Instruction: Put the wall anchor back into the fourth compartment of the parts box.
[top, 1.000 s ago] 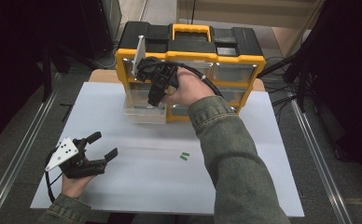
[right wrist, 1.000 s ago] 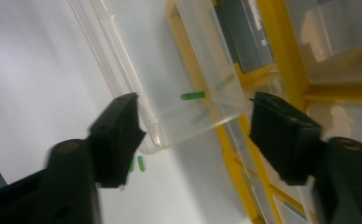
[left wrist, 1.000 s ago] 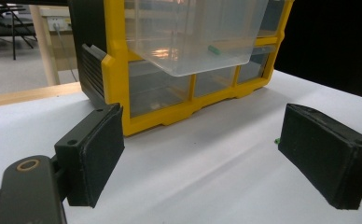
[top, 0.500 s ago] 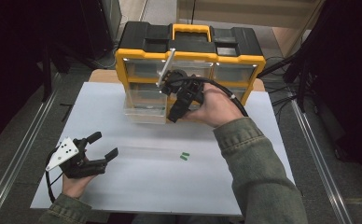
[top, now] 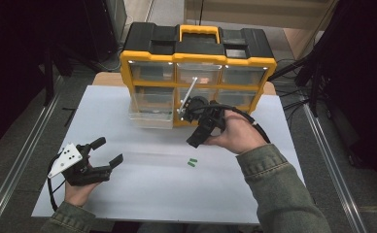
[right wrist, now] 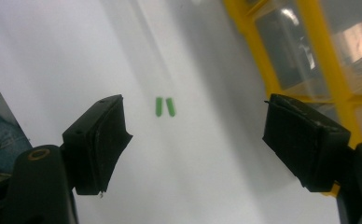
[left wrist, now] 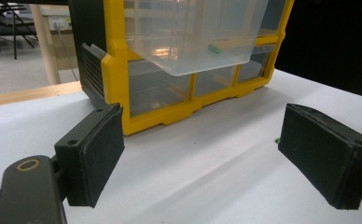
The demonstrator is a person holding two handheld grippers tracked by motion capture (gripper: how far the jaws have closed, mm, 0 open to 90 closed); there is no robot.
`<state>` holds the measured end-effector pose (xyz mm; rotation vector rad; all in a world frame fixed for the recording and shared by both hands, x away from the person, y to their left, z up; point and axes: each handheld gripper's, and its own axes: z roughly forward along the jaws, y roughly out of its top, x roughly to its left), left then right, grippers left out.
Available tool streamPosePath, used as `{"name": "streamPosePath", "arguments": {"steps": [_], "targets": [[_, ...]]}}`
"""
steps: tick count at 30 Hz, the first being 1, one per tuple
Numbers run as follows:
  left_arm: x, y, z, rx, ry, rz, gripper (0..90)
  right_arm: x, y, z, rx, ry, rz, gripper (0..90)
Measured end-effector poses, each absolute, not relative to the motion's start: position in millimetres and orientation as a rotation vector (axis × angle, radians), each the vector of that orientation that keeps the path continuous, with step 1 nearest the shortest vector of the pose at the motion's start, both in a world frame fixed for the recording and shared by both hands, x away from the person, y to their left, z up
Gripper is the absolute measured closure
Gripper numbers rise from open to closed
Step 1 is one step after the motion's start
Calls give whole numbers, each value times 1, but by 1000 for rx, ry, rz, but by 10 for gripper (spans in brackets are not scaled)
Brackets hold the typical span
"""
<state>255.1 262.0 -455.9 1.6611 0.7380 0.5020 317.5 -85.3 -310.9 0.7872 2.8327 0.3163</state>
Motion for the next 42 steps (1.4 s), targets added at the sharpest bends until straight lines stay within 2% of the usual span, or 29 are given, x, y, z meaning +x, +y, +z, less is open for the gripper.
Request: {"name": "streamPosePath", "arguments": {"steps": [15,31,42], "targets": [[255,262,-456,1660,736,498,136,323,-91,-374,812,2874,254,283],[255,262,-456,1659,734,495,137,336,-86,-437,813,2931,112,470],[255,262,-456,1659,736,494,136,338,-83,-456,791,2937,100,556]]}}
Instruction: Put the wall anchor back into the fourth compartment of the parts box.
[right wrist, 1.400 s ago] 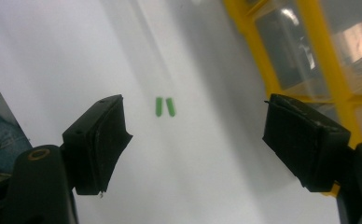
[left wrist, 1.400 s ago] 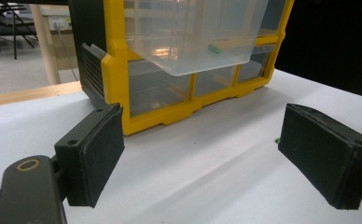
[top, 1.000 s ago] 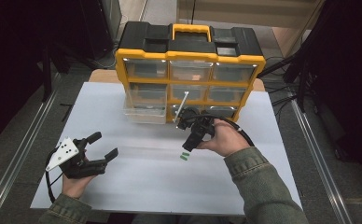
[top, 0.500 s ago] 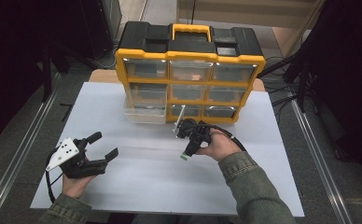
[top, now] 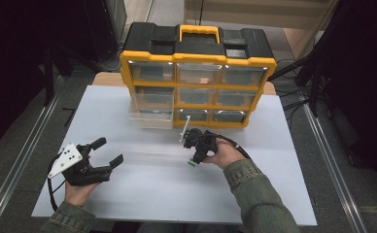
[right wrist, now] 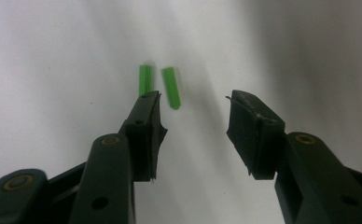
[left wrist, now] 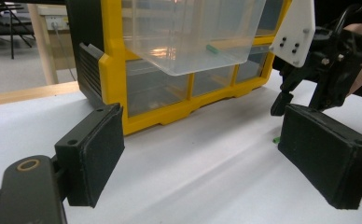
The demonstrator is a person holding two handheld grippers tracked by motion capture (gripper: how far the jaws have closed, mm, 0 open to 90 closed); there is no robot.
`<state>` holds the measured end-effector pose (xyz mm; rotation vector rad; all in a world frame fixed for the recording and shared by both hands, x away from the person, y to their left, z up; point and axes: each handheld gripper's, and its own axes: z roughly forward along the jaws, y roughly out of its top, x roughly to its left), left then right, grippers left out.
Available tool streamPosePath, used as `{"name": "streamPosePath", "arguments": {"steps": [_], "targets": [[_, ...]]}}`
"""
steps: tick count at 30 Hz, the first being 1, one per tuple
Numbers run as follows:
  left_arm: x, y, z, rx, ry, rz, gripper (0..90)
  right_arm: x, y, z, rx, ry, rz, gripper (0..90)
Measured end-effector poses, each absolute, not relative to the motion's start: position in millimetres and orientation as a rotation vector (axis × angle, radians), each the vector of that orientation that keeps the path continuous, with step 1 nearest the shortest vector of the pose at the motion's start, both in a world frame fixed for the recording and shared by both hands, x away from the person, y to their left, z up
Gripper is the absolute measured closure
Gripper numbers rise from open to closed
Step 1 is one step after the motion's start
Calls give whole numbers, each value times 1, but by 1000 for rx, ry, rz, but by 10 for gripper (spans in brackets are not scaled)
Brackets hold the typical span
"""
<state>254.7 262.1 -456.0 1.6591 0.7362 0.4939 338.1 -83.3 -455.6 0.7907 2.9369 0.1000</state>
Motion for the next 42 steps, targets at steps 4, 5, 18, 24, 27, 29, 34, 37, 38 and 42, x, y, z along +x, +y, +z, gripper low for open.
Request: {"name": "streamPosePath", "arguments": {"steps": [4,5,18,24,27,29,34,37,38,42], "targets": [[255,263,-456,1659,737,492,137,339,-81,-461,762,2947,87,565],[255,263,-456,1659,737,491,136,339,-80,-462,770,2943,86,566],[255,262,-457,1659,741,482,136,347,-77,-473,760,3020,44,751],[256,262,-457,1660,740,484,136,347,-78,-473,767,3046,58,844],[256,262,-457,1659,740,485,136,348,-78,-473,772,3046,54,854],[255,262,-457,1659,741,484,136,347,-77,-474,774,3041,51,855],[256,262,-457,1658,741,485,136,346,-78,-473,778,3042,43,856],[256,262,-457,1659,740,485,136,345,-79,-470,785,3039,40,856],[256,262,-457,1658,741,485,136,344,-80,-469,809,3037,38,856],[256,262,-457,1658,739,484,137,341,-86,-458,786,3042,61,856]]}}
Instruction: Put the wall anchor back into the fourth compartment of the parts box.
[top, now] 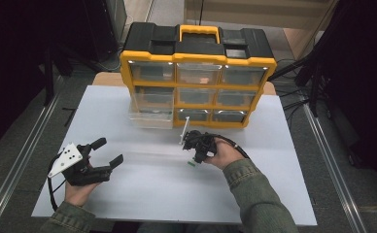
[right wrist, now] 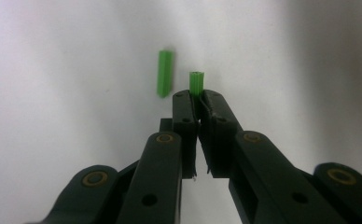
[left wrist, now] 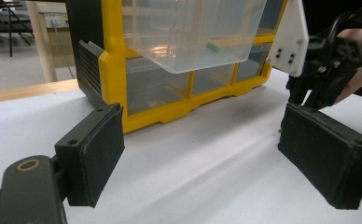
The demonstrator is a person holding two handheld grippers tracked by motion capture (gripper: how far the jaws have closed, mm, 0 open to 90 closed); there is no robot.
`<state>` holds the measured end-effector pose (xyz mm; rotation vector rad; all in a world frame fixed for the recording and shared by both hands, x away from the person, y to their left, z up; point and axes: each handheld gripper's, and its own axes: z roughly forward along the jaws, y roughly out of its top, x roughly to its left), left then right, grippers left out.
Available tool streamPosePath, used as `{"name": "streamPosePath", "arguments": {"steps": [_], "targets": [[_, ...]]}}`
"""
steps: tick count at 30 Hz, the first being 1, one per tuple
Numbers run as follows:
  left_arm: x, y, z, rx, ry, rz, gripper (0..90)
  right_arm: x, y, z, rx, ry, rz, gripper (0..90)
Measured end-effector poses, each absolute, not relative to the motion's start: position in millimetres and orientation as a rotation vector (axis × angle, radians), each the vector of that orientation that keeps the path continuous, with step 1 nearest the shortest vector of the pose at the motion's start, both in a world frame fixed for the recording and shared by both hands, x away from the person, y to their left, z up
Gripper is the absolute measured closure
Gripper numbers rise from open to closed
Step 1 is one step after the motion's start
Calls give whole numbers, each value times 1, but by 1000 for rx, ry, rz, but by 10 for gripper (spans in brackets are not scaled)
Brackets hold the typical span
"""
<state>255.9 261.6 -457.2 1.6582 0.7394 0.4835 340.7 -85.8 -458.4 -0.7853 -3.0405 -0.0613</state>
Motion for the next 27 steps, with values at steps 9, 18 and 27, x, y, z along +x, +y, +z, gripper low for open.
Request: {"name": "streamPosePath", "arguments": {"steps": [9,18,27], "targets": [[257,260,-457,1655,740,473,136,331,-104,-423,-807,-3042,-135,856],[258,260,-458,1656,739,470,136,322,-105,-384,-787,-3076,-141,856],[258,260,-458,1654,742,462,136,325,-95,-347,-735,-3131,-90,856]]}}
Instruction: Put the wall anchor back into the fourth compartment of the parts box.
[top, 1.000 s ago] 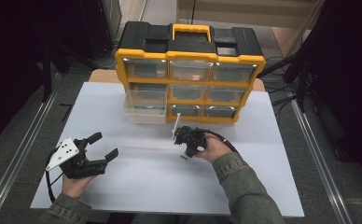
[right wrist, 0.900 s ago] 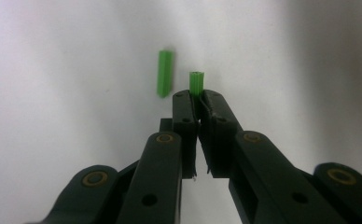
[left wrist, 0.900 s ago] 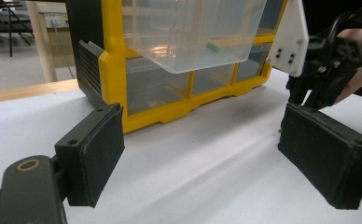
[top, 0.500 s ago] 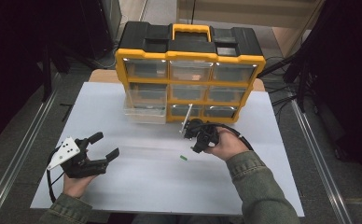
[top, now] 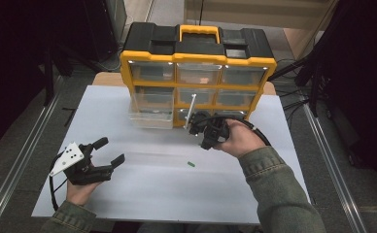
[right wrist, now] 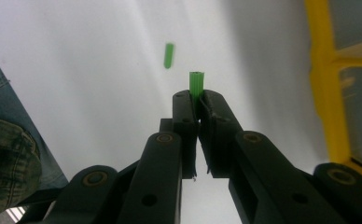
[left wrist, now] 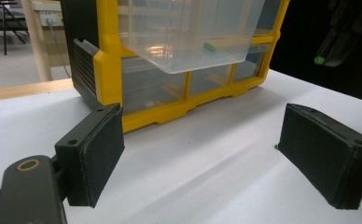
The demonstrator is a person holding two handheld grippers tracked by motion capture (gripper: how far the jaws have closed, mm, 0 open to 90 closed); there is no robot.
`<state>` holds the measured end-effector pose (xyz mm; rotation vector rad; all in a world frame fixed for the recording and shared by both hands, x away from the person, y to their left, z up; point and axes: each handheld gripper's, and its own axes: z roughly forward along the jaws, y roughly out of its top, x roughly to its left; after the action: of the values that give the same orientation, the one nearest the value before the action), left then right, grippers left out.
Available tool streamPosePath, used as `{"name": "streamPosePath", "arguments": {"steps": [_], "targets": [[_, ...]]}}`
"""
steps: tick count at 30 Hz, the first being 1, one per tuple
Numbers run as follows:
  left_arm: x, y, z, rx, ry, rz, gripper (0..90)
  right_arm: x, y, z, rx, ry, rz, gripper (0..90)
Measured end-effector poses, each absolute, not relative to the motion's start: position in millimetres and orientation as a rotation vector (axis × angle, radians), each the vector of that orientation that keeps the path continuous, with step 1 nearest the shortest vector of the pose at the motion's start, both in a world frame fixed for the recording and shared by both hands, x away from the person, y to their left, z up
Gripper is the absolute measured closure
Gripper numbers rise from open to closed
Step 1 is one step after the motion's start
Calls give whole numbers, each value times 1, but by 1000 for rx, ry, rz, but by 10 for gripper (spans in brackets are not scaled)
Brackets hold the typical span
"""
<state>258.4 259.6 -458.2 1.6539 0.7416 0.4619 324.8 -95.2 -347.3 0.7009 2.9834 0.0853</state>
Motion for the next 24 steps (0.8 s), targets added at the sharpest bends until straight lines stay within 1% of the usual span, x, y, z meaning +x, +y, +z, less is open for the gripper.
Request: {"name": "streamPosePath", "arguments": {"steps": [8,15,20,24], "targets": [[259,259,-459,1657,739,457,136,333,-81,-300,665,2938,139,856],[260,258,-459,1659,737,449,136,349,-57,-265,649,2910,152,854],[260,259,-459,1657,736,451,136,363,-33,-254,617,2896,149,854],[261,258,-460,1657,734,451,136,373,-15,-255,621,2896,149,854]]}}
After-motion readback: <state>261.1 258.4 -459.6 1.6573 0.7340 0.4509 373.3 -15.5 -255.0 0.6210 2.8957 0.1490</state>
